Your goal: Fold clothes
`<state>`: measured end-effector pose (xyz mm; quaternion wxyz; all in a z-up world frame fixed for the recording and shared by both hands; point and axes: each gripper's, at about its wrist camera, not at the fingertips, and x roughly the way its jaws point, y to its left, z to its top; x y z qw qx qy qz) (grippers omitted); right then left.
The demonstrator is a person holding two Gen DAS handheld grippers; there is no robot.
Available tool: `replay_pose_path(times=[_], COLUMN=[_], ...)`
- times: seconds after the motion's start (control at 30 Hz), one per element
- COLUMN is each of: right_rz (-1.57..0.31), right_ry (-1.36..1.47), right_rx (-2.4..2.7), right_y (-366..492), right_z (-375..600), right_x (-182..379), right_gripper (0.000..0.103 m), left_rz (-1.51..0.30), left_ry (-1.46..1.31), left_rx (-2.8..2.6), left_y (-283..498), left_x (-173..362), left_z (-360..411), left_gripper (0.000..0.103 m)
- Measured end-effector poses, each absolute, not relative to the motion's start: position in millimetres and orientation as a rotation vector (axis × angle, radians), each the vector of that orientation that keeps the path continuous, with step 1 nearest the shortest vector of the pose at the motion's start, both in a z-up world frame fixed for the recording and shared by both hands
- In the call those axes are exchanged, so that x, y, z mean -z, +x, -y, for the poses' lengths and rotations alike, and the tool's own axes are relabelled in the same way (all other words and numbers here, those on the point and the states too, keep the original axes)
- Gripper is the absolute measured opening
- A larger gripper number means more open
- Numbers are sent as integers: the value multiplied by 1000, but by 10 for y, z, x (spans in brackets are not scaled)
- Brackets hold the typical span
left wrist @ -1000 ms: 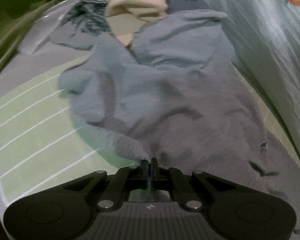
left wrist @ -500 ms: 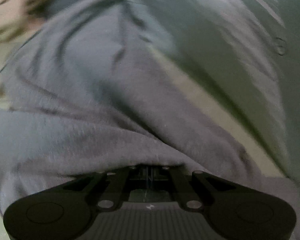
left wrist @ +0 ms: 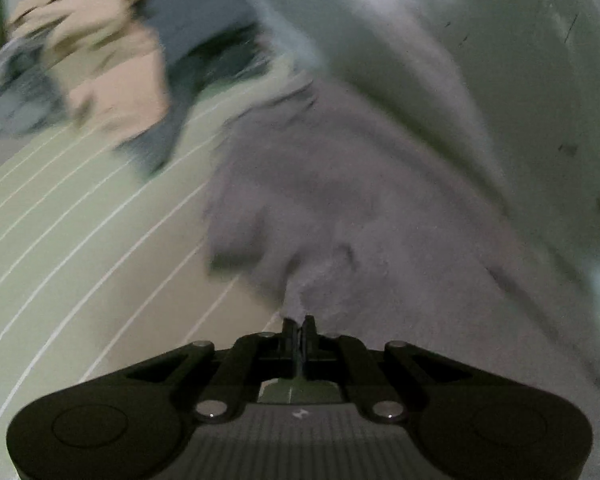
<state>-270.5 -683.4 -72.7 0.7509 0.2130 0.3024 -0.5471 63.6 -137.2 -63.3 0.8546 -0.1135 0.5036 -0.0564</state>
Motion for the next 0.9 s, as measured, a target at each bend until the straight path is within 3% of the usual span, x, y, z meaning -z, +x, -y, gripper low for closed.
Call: replay_pose_path(times=[0.1,0.2,0.33,0.37,0.47,0.7,0.83,0.9], right_rz=[-703,-715,-691,-679,-647,-664,-701,-712], right_ry=[517,563,569,571,575,536,484,475], right_rx=[1177,1161,1167,1171,1179,1148,1141,1135], right_y=[-2909,-2981,-2944,-2913,-2816,-2611,-2498,-2445], right_z=[6604,6443,6411,6428,6454,6315,6227,6198], right_x=[883,935,862,849,792,629,617,616], right_gripper=[7,21,51,61,77,80,80,80], left_rz=[-1110,-1072,-1015,-1002,-995,-1029,-1017,-1013], left_ry=[-299,-377,-376,-376,-413,-382,-361,-340], left_rx=[55,9,-35,-49,-74,-41,-49,-28], left_y=[409,340,455,497,644,1037,1165,1201], left_x=[712,645,567,555,596,799,891,889], left_z=[1055,782,684,663,597,700,791,841], left_gripper=[3,8,25,28,30,45,46,39])
